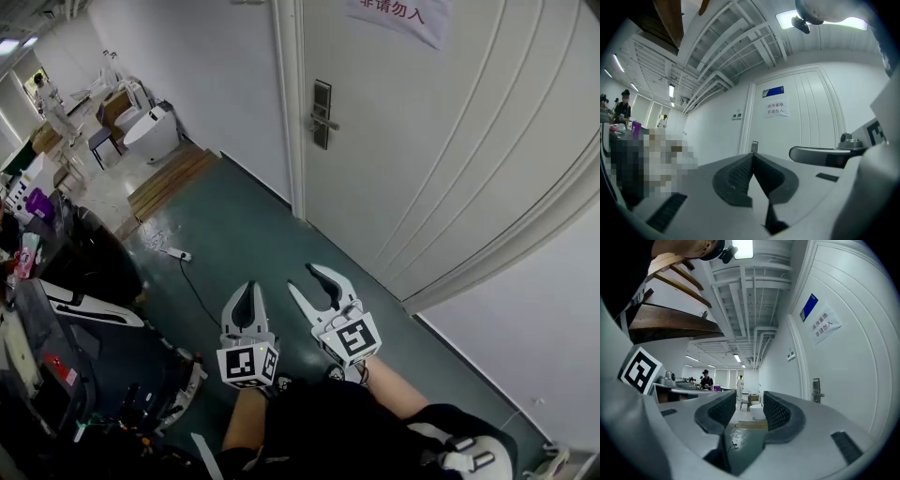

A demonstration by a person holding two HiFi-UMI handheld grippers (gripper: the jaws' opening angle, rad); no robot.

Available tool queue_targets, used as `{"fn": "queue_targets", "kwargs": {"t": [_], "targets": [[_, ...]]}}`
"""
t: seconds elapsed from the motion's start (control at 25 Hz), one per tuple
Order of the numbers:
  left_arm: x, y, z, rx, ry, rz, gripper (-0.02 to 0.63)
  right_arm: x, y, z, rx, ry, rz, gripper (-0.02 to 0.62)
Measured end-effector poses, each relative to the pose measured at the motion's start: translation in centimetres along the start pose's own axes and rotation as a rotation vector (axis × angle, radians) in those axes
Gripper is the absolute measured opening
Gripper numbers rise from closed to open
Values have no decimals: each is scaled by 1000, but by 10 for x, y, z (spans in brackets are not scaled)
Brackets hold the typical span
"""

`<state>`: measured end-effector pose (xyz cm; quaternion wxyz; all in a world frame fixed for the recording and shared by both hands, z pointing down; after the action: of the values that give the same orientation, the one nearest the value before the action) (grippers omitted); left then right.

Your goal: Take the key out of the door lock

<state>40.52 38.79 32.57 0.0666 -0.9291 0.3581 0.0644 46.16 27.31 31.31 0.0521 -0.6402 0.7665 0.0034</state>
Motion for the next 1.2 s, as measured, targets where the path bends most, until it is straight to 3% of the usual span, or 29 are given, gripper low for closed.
{"fn": "queue_targets", "kwargs": {"t": [0.28,0.64,0.96,1.2], "targets": [[-33,-9,-10,-24,-6,35,23,-7,17,-19,-59,71,-29,233],[-93,-31,-9,-35,2,55,23,-42,63,-34,-113,-12,-33,241],[-166,-42,-9,-46,3,92,23,-65,117,-47,-123,-15,-28,252],[-184,-6,-9,-46,-4,57,23,-41,147,-50,-128,-33,-53,252]]}}
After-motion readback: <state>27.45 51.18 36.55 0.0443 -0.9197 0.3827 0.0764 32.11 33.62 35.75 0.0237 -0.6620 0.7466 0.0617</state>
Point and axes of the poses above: the fingertips, and each gripper's own axes: y forward along the fingers, x to its right, z out of its top, the point moved 4 cm from there along -y, backward along the fingers, and after that the axes turned 3 degrees about -y, right-handed, at the moved point
